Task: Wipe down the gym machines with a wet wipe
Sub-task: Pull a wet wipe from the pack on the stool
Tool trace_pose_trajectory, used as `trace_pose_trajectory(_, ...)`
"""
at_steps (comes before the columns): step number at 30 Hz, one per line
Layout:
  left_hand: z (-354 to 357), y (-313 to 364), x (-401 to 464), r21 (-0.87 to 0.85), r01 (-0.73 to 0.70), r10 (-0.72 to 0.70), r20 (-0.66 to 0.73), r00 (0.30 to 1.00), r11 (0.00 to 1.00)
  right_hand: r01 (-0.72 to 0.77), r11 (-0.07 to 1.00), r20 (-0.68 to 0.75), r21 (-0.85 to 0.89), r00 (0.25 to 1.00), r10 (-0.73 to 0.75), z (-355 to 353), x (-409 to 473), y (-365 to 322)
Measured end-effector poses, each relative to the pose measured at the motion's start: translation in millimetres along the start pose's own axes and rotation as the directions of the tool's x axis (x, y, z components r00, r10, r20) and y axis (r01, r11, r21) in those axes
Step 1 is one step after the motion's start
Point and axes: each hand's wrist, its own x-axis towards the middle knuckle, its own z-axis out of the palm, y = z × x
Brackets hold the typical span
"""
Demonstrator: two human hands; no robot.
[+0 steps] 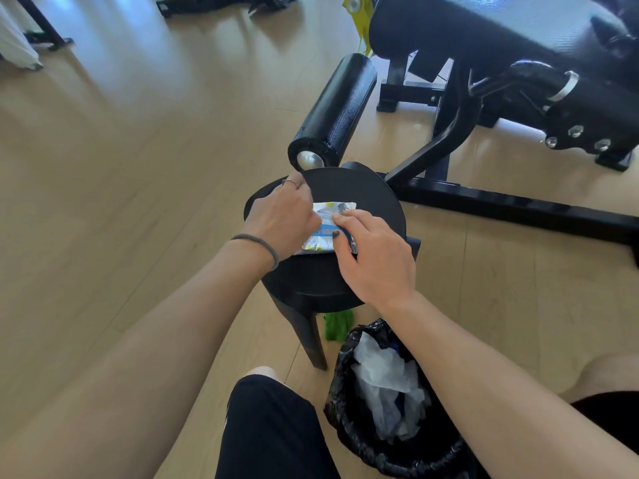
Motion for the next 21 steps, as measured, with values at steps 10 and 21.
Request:
trace_pose_trajectory(10,1,-15,-9,-0.41,0.075,-0.082,0.001,0.997,0.909,-0.005,1.0,0.028,-0.009,1.0,0.005,0,1,0)
trace_pose_trajectory(21,-3,-10,-5,-0.423,0.166,-0.19,-0.015,0.982,0.891,-0.012,1.0,0.022,-0.019,1.0,0.013,0,1,0)
